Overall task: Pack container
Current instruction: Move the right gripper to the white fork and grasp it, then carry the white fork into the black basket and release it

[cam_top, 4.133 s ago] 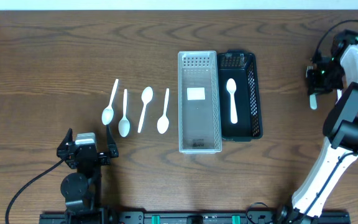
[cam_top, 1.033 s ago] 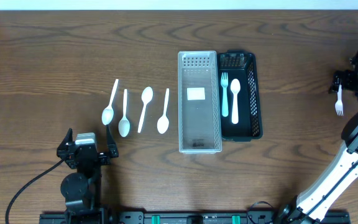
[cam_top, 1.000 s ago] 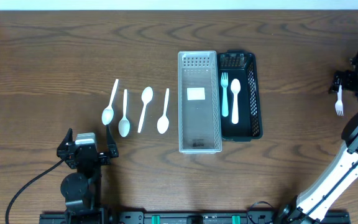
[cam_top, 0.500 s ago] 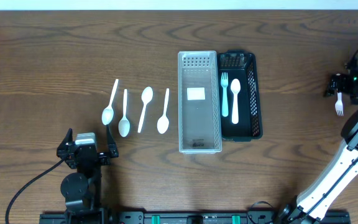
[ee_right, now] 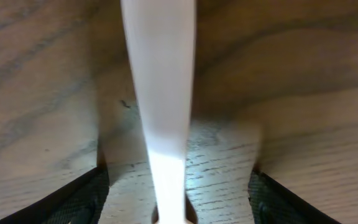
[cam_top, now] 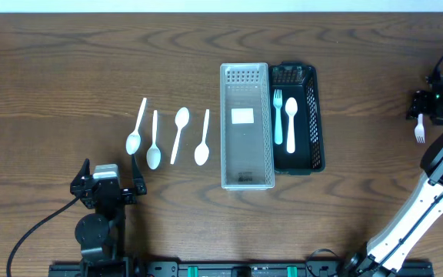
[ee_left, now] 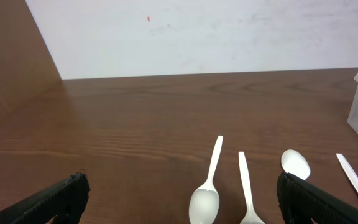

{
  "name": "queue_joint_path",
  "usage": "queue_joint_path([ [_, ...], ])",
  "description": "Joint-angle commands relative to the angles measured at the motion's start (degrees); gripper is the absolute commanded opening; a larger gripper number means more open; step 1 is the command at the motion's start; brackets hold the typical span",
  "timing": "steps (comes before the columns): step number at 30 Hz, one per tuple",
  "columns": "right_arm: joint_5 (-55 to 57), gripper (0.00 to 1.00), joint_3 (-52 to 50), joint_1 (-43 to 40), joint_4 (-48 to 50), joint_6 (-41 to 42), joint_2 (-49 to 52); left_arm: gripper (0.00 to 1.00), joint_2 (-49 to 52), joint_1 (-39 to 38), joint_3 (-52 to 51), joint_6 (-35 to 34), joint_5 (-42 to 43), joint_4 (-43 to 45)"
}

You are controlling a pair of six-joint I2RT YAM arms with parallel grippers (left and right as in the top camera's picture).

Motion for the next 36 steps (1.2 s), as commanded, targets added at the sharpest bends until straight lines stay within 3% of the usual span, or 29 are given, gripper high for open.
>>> queue_joint_path([
  [1, -0.2, 0.73, -0.4, 1.1, -0.1, -0.3, 1.2, 0.98, -0.3, 0.2, -1.7, 0.5, 0.0, -0.8],
  [2, -0.2, 0.7, -0.4, 1.2, -0.1, -0.2, 1.2, 0.98, -0.3, 0.2, -1.7, 0.5, 0.0, -0.8],
  [6, -0.2, 0.37, -0.4, 1.7, -0.1, -0.1, 1.2, 0.98, -0.3, 0.2, -1.7, 0.5, 0.0, -0.8],
  [12, 3.3, 0.02, -0.4, 2.0, -0.1, 1.8, 1.2, 0.98, -0.3, 0.2, -1.7, 0.5, 0.0, -0.8],
  [21, 1.7, 0.01, 4.3, 2.6, -4.7, 2.9, 1.2, 0.98, -0.3, 0.2, -1.7, 0.5, 0.0, -0.8],
  [32, -9.1, 0.01, 34.0, 10.7, -25.8, 8.6, 1.2, 0.98, -0.3, 0.2, -1.7, 0.5, 0.0, -0.8],
  [36, -13.2, 0.01, 38.2, 15.6, -31.1, 11.0, 1.2, 0.98, -0.3, 0.2, -1.7, 0.5, 0.0, -0.8],
])
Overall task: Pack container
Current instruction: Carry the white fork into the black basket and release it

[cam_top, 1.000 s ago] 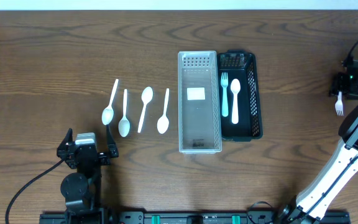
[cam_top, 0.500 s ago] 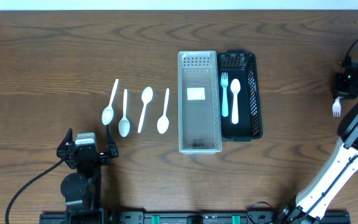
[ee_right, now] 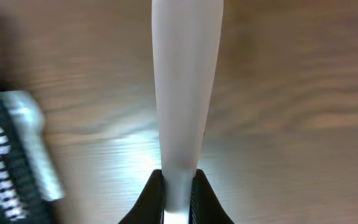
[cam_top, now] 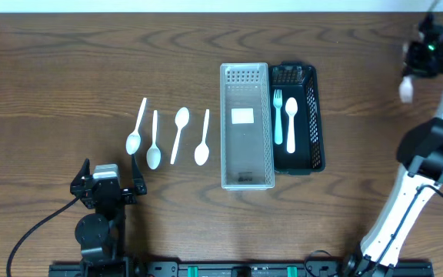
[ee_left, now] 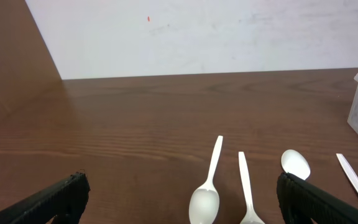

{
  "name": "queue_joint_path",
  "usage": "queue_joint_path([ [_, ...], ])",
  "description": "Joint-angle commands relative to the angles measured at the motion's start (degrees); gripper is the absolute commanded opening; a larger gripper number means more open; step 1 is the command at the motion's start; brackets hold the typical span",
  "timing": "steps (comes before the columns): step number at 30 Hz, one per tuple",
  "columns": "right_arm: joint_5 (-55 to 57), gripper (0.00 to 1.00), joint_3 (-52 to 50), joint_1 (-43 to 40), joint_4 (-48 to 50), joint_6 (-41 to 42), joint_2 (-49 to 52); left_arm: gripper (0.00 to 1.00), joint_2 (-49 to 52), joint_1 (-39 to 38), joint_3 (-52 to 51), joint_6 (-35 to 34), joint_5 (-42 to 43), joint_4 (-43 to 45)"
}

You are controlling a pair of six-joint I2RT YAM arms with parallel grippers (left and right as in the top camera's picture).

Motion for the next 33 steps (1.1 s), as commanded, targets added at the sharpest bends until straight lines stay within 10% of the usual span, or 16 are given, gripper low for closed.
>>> queue_joint_path([
  [1, -7.7, 0.01, 2.3, 4.8, -3.2, 3.7, -0.3, 0.98, -0.3, 0.2, -1.7, 0.5, 0.0, -0.8],
  [23, -11.9, 0.18, -1.4, 25.4, -4.1, 9.2, -0.3, 0.98, -0.3, 0.2, -1.7, 0.5, 0.0, -0.8],
  [31, -11.5, 0.33, -7.3, 26.0, -4.0, 9.1, -0.3, 0.98, -0.3, 0.2, -1.7, 0.5, 0.0, -0.8],
  [33, -10.7, 0.51, -7.9, 25.7, -3.8, 9.1, -0.3, 0.98, -0.3, 0.2, -1.7, 0.5, 0.0, -0.8],
])
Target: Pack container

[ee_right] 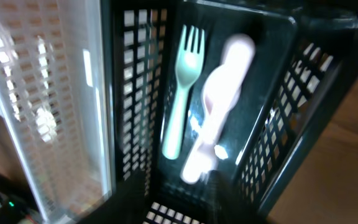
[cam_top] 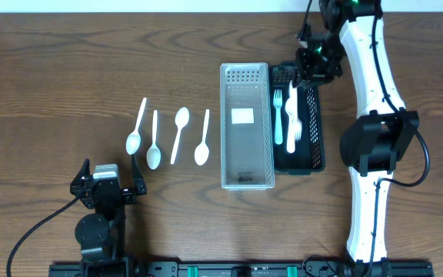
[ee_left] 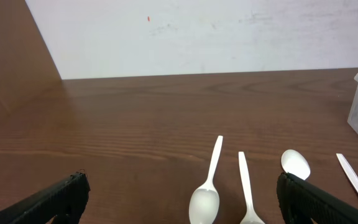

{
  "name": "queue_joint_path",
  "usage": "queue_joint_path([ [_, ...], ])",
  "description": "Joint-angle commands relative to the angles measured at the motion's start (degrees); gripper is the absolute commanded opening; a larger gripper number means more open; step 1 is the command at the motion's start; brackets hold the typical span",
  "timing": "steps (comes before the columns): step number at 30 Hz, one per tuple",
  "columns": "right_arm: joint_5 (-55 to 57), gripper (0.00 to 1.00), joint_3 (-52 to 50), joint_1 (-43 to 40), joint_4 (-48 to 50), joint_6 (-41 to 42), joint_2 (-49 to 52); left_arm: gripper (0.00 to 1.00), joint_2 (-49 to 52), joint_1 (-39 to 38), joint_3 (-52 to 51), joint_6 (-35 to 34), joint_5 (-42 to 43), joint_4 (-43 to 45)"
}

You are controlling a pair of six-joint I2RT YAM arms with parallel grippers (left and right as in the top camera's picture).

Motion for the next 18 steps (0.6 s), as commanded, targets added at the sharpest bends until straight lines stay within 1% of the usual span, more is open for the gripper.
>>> queue_joint_path([
  [1, 1.5, 0.59, -0.6, -0.3, 0.3, 0.5, -0.3, 0.98, -0.3, 0.2, -1.7, 0.5, 0.0, -0.8],
  [2, 2.0, 0.61, -0.6, -0.6, 0.5, 0.5, -0.3, 0.98, -0.3, 0.2, -1.7, 0.5, 0.0, -0.8],
  [4, 2.9, 0.8, -0.6, -1.5, 0.7, 0.6, -0.3, 0.98, -0.3, 0.2, -1.7, 0.5, 0.0, -0.8],
  [5, 3.0, 0.91, -0.6, -2.2, 0.8, 0.5, -0.3, 0.98, -0.3, 0.2, -1.7, 0.5, 0.0, -0.8],
  [6, 3.0, 0.99, -0.6, -3.2, 1.0, 0.5, -0.3, 0.98, -0.3, 0.2, -1.7, 0.5, 0.0, -0.8],
  [9, 3.2, 0.99, -0.6, -6.3, 1.8, 0.5, -0.3, 0.98, -0.3, 0.2, -1.7, 0.5, 0.0, -0.8],
  [12, 7.1, 0.99, -0.6, -10.4, 2.3, 0.2, -0.3, 0.98, -0.3, 0.2, -1.7, 0.5, 0.0, -0.8],
  [18, 8.8, 0.99, -0.7, -17.1, 2.4, -3.9, -0.3, 0.98, -0.3, 0.2, -1.7, 0.5, 0.0, -0.8],
])
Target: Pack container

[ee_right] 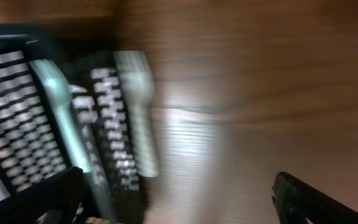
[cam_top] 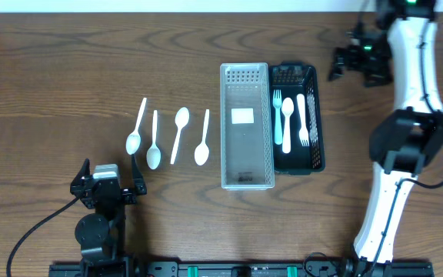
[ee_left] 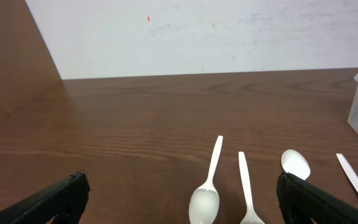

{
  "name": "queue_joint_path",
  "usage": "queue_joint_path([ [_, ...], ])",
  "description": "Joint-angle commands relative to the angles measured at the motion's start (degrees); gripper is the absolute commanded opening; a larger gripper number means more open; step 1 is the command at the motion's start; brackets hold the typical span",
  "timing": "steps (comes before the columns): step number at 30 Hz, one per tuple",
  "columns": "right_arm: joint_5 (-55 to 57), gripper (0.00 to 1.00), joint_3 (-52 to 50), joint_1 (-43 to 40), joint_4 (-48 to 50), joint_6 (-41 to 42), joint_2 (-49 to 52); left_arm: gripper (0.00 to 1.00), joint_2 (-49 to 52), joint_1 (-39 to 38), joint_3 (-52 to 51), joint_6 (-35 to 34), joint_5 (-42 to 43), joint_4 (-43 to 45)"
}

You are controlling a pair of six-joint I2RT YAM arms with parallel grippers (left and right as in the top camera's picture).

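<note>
The black basket holds a teal fork, a white spoon and a white fork along its right wall. To its left stands the clear container, with nothing but a white label in it. Several white spoons lie in a row left of that. My right gripper hovers open and holds nothing, just right of the basket's far end; its view is blurred, with the basket at the left. My left gripper rests open near the front edge, facing the spoons.
A pale wall rises behind the brown wooden table. The right arm reaches in along the right side. The left arm's base sits at the front left, with a black cable beside it.
The white fork, tilted in the black basket under my right gripper, now lies straight along the basket's right wall. The right gripper has moved right, off the basket, and stands open.
My right gripper stood open around a white fork lying at the table's far right edge. Then it was shut on the fork, held up at the back right. Then it was over the black basket. Now the fork lies there. The left arm never moved.
</note>
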Motion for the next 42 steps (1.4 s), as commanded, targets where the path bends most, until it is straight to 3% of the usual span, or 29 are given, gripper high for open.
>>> queue_joint_path([
  [1, 1.7, 0.99, -0.2, -2.5, 0.2, -2.8, -0.3, 0.98, -0.3, 0.2, -1.7, 0.5, 0.0, -0.8],
  [20, 1.9, 0.99, -20.9, -1.8, 14.6, -4.9, -0.3, 0.98, -0.3, 0.2, -1.7, 0.5, 0.0, -0.8],
  [24, 1.8, 0.76, -20.9, -1.7, 15.4, -5.0, -0.3, 0.98, -0.3, 0.2, -1.7, 0.5, 0.0, -0.8],
  [29, 1.4, 0.66, -20.9, -1.7, 15.7, -5.0, -0.3, 0.98, -0.3, 0.2, -1.7, 0.5, 0.0, -0.8],
  [33, -1.6, 0.38, -20.9, -1.6, 15.8, -5.0, -0.3, 0.98, -0.3, 0.2, -1.7, 0.5, 0.0, -0.8],
  [36, -3.1, 0.05, -20.9, -1.3, 15.9, -5.0, -0.3, 0.98, -0.3, 0.2, -1.7, 0.5, 0.0, -0.8],
  [37, -3.4, 0.01, -20.9, -1.3, 15.9, -5.0, -0.3, 0.98, -0.3, 0.2, -1.7, 0.5, 0.0, -0.8],
  [42, -7.5, 0.01, -20.9, -1.3, 15.7, -5.5, -0.3, 0.98, -0.3, 0.2, -1.7, 0.5, 0.0, -0.8],
])
